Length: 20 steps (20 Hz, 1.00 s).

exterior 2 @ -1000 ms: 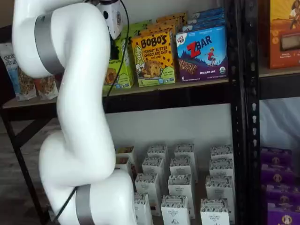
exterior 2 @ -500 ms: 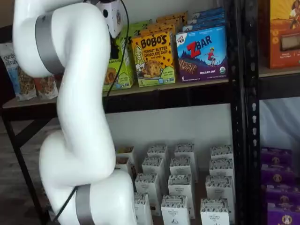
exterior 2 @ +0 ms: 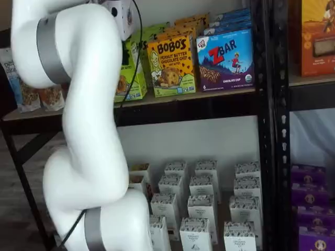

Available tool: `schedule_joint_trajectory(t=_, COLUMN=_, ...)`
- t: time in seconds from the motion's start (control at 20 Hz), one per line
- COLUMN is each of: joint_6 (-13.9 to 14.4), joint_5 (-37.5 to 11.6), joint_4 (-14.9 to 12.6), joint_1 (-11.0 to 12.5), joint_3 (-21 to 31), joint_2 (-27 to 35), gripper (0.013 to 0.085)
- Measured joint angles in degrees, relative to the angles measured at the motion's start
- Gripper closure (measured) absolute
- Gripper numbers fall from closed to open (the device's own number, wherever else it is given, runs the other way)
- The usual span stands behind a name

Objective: Pick the green box on the top shelf, the fourth from the left

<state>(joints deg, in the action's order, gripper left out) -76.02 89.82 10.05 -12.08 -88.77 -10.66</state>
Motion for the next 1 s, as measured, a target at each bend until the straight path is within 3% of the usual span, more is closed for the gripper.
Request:
schedule_joint_trajectory(t=0.35, joint_6=0.87, joint_5=0.70, joint_4=0.29, joint_1=-0.64, joint_3=2.32, joint_2=-3.54, gripper=0.0730)
schedule_joint_trajectory(t=1.0, joint_6=2.00, joint_5=0.05, joint_4=-2.84, joint_1=-2.16, joint_3=8.89, joint_2=-10.29, gripper=0.0730)
